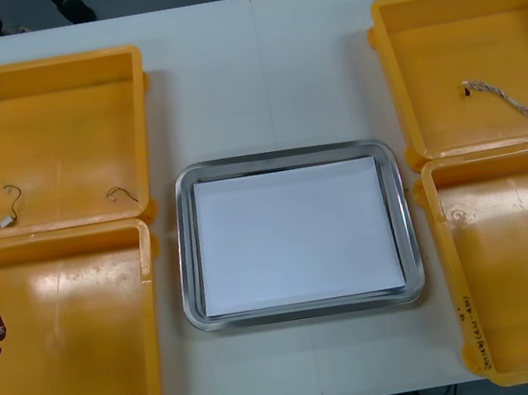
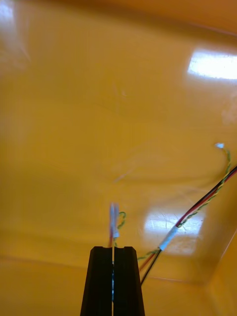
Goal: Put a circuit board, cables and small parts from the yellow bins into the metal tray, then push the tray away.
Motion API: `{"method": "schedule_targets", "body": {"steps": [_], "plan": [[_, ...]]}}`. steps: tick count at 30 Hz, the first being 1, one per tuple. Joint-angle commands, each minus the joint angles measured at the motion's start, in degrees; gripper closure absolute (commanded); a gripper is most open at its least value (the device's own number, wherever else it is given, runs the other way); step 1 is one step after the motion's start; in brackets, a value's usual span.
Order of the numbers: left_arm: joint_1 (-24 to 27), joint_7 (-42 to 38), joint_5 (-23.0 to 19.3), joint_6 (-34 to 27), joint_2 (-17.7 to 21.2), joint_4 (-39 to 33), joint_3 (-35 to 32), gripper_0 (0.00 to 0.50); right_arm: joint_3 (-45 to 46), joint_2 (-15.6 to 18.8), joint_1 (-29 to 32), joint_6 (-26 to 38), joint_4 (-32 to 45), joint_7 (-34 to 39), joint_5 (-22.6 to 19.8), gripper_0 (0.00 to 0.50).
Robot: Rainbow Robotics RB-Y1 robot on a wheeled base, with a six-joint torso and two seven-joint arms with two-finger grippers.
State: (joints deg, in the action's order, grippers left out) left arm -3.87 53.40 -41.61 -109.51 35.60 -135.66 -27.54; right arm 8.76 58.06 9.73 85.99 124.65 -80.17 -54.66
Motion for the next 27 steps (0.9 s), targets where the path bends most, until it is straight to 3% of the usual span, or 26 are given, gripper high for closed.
{"method": "schedule_targets", "body": {"steps": [1,11,27], "plan": [[4.22,-2.69,-3.83,-0.49,4.92,-3.38,4.08,0.5,1.88,-0.4,-2.44,1.02,2.96,4.85,-1.07,0.5],[11.96,-3.04,-5.85,-0.49,6.06,-4.61,12.78,0.5,1.88,-1.72,-4.28,1.72,3.23,7.13,-2.47,0.5],[25.49,-5.41,-3.3,-0.49,5.71,1.1,31.94,0.5,1.88,-11.21,-11.05,9.63,3.23,9.86,1.83,0.5]]}}
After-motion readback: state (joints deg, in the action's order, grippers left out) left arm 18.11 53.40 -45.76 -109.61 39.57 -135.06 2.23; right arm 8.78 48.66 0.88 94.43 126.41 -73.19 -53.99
